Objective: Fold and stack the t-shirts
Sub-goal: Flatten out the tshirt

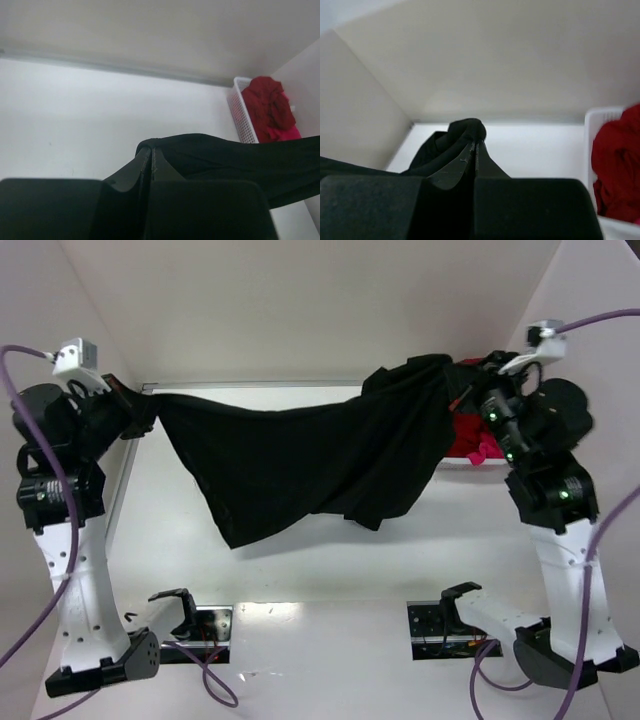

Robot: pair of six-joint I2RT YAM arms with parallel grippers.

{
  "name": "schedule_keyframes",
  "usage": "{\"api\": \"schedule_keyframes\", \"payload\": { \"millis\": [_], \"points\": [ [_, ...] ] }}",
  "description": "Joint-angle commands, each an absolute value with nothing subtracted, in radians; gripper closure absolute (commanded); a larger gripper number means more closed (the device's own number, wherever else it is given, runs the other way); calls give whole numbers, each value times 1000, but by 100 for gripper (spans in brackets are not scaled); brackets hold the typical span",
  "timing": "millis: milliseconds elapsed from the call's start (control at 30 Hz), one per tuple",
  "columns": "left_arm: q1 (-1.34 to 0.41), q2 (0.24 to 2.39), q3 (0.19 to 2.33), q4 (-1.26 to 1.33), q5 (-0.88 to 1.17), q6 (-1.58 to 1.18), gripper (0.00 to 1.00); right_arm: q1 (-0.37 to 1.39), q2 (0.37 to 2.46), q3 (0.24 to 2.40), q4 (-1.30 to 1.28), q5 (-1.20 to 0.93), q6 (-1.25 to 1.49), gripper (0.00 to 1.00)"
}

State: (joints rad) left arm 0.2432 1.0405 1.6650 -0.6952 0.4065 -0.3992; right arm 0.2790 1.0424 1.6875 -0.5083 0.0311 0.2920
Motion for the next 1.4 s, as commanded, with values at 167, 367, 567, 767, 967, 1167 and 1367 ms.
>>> {"api": "schedule_keyframes", "payload": {
  "millis": [167, 367, 567, 767, 967, 1167, 1367],
  "points": [
    [249, 1138, 1425, -623, 330, -399, 100, 282, 1202, 1367, -414, 35, 342, 100],
    [249, 1245, 1417, -493, 285, -373, 100, 282, 1317, 1371, -302, 52, 330, 100],
    [239, 1460, 1713, -492, 276, -373, 100, 282, 1523, 1707, -299, 133, 267, 100],
    [239, 1494, 1925, -554, 241, -338, 100, 282, 1597, 2002, -367, 183, 232, 100],
    [239, 1319, 1882, -580, 204, -328, 100, 282, 1407, 1890, -354, 173, 241, 100],
    [239, 1024, 1747, -640, 204, -340, 100, 282, 1149, 1766, -412, 140, 241, 100],
    [239, 864, 1764, -742, 143, -373, 100, 282, 970, 1816, -512, 86, 244, 100]
  ]
}}
